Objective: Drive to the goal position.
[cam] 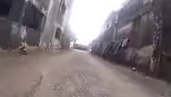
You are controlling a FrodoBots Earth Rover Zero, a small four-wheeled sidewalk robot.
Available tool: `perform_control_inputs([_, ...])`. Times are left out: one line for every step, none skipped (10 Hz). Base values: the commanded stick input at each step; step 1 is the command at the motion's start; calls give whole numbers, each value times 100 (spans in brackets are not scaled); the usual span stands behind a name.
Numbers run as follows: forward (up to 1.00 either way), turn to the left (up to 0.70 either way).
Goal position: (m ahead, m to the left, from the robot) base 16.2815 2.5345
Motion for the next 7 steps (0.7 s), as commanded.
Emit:
perform_control_inputs([100,2])
perform_control_inputs([100,2])
perform_control_inputs([100,2])
perform_control_inputs([100,2])
perform_control_inputs([100,2])
perform_control_inputs([100,2])
perform_control_inputs([100,2])
